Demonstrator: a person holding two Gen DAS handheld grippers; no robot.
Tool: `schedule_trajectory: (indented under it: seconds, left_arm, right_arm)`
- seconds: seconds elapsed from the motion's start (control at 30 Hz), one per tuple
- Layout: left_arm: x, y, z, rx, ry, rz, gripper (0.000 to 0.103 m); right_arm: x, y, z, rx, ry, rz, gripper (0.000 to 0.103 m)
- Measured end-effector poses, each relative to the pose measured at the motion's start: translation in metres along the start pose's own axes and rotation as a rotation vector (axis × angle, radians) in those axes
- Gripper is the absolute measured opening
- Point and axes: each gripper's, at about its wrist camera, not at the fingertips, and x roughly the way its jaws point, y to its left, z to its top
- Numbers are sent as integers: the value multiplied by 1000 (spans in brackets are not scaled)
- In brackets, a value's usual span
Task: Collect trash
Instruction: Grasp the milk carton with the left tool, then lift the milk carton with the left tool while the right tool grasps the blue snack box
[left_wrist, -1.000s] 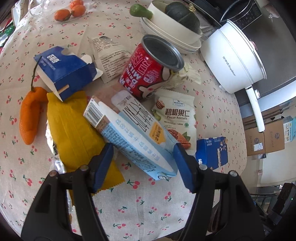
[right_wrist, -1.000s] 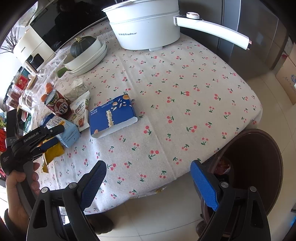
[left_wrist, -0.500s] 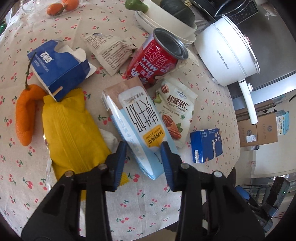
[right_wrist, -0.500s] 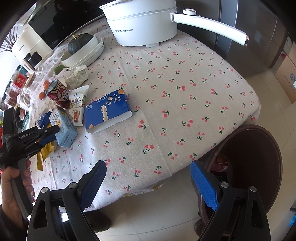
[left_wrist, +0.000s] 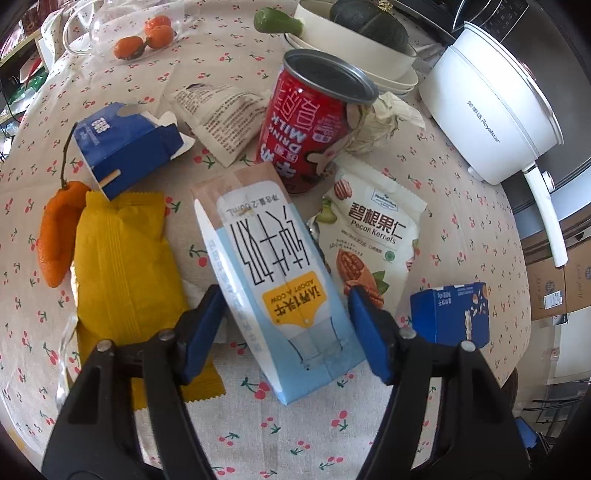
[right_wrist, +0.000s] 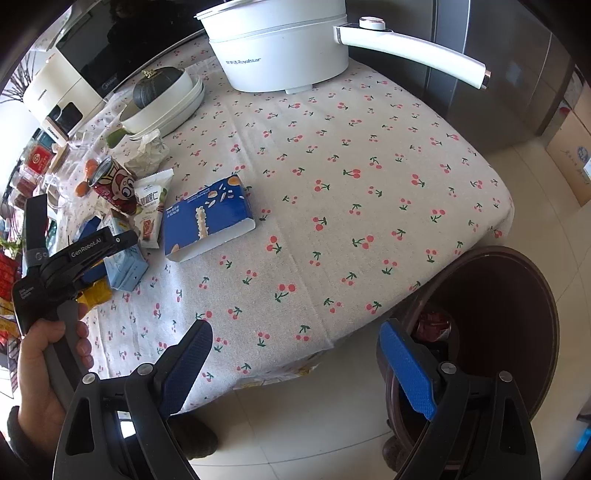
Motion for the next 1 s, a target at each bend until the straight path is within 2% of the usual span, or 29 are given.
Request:
schedule_trajectory:
  seconds: [0.03, 0.1, 0.2, 0.27, 0.4, 0.53, 0.63, 0.7, 0.87, 1.0]
  left_arm:
    - [-2, 1, -1, 1, -3, -12, 60]
    - [-6, 2, -3, 33, 4, -38, 56]
    - [-19, 3, -11, 99, 12, -69, 55]
    - [-30, 2, -17, 152, 5, -86, 55]
    - [-55, 3, -30, 245, -25, -112, 55]
    - [-79, 20, -34, 272, -41, -164, 55]
    - [-88, 25, -35, 311, -62, -159, 55]
    - [-90, 28, -34, 322, -66, -154, 55]
    - [-86, 36, -30, 308, -44, -159, 55]
    - [-81, 37, -28, 306, -34, -154, 55]
  right_arm:
    - [0, 0, 1, 4, -1, 2, 94]
    - [0, 3, 4, 11, -6, 7, 94]
    - [1, 11, 9, 21, -21, 7, 94]
    - [3, 18, 13, 27, -38, 11, 103]
    - [13, 41, 22, -26, -72, 4, 103]
    - [31, 65, 31, -138, -90, -22, 103]
    - [43, 74, 37, -176, -93, 15, 103]
    - [49, 80, 44, -202, -93, 36, 103]
    - [63, 94, 55, -274, -117, 14, 103]
    - [79, 98, 57, -290, -97, 5, 103]
